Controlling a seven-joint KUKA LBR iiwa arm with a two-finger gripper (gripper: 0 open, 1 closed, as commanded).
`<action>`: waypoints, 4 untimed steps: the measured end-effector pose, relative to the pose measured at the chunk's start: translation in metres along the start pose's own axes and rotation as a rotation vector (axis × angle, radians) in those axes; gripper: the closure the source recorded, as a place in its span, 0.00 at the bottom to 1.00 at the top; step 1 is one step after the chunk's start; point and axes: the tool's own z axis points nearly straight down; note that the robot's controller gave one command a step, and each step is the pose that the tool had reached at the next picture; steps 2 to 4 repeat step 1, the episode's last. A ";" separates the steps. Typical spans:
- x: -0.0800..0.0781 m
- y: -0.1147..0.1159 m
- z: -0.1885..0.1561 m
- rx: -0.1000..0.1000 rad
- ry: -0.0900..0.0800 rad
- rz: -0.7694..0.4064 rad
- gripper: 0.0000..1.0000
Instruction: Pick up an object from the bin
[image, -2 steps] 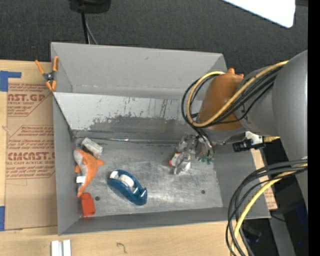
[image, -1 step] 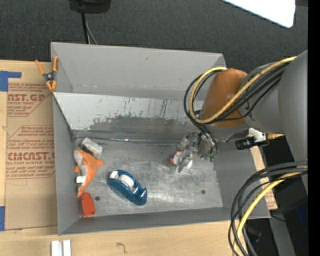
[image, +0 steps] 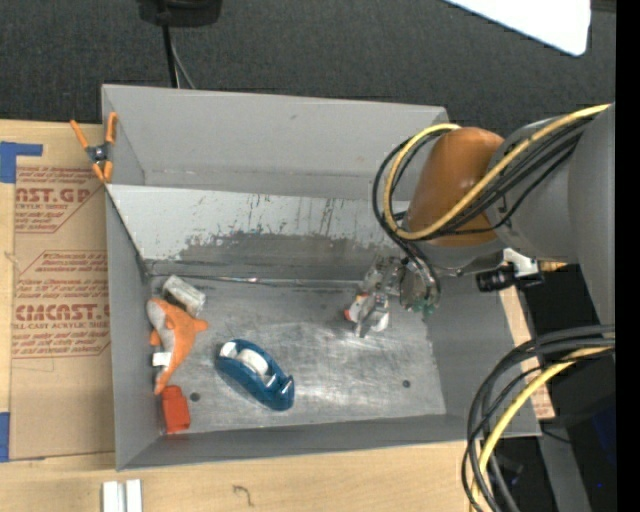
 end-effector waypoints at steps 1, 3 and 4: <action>-0.001 0.000 -0.008 -0.001 -0.006 0.000 1.00; -0.001 0.000 -0.008 -0.001 -0.006 0.000 1.00; -0.001 0.000 -0.008 -0.001 -0.006 0.000 1.00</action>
Offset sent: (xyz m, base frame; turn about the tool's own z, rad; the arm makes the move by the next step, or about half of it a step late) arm -0.0001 0.0001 0.0321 0.0000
